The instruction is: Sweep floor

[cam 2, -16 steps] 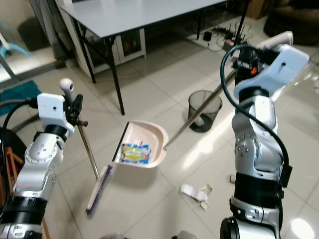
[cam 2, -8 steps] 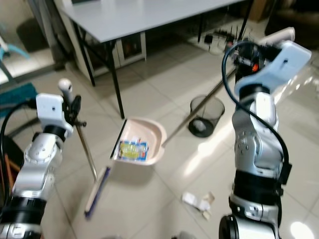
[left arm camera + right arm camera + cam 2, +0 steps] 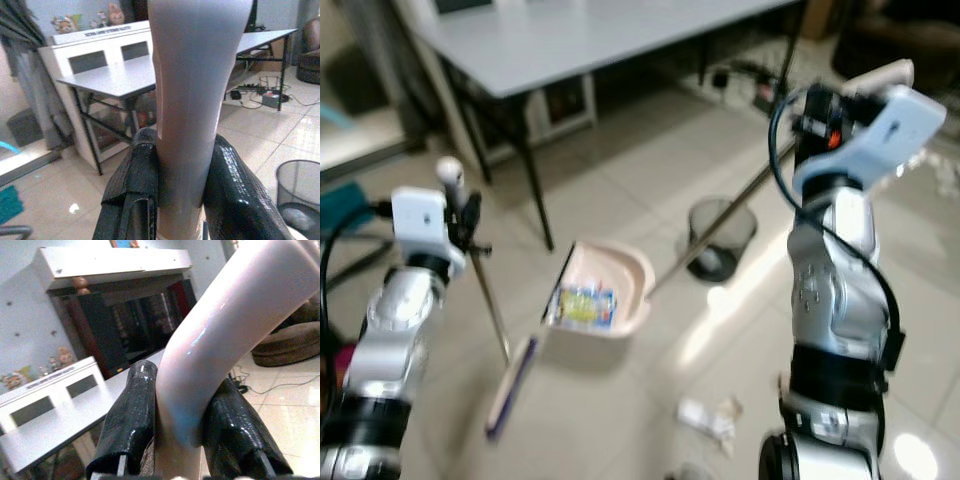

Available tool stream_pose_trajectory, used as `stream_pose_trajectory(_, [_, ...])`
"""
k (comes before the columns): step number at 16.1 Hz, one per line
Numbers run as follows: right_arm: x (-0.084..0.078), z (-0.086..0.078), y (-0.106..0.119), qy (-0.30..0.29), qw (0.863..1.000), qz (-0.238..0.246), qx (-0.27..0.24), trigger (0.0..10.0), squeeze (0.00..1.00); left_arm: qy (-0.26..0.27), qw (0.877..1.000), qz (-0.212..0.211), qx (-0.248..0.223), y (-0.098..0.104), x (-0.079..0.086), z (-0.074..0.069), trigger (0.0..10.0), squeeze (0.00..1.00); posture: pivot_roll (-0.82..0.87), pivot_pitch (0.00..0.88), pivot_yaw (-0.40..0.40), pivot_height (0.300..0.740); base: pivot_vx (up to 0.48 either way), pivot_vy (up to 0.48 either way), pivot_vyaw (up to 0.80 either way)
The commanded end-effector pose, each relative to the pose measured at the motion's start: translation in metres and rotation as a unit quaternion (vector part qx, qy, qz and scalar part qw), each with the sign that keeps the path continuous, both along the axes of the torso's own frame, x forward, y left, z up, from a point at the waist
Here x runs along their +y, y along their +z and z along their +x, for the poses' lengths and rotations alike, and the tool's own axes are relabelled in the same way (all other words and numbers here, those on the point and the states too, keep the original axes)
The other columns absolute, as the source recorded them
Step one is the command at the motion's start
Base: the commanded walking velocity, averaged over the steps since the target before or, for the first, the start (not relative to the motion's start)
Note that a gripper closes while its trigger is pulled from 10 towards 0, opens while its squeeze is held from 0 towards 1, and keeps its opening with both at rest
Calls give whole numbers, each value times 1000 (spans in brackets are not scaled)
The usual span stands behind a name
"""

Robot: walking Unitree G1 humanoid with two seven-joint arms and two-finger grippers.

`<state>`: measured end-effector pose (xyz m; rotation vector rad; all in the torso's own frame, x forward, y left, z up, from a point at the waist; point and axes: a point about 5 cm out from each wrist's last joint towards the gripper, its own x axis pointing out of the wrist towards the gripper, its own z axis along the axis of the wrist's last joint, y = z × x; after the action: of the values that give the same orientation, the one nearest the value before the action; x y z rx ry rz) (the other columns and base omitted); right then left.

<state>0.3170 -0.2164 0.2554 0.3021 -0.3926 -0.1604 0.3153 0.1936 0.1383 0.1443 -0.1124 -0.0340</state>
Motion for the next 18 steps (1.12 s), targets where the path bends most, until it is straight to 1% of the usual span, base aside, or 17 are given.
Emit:
stream_pose_trajectory(1, [-5, -4, 13, -12, 999, -2, -31, 10000, 0, -11, 1000, 1, -23, 10, -6, 2, 10000, 0, -24, 24, 35, 740, 390, 0, 0])
stream_pose_trajectory(4, [-4, -3, 13, -12, 999, -2, -32, 10000, 0, -15, 1000, -1, -23, 10, -8, 3, 10000, 0, -25, 25, 36, 740, 390, 0, 0])
stream_pose_trajectory(12, [-4, -3, 15, -16, 999, 1, -37, 10000, 0, -12, 1000, -1, -25, 11, -7, 6, 10000, 0, -26, 23, 41, 740, 392, 0, 0])
stream_pose_trajectory(18, [-10, -4, 15, -33, 999, 13, -40, 10000, 0, -14, 1000, 4, -22, 9, -6, 5, 10000, 0, -21, 15, 37, 740, 391, 0, 0])
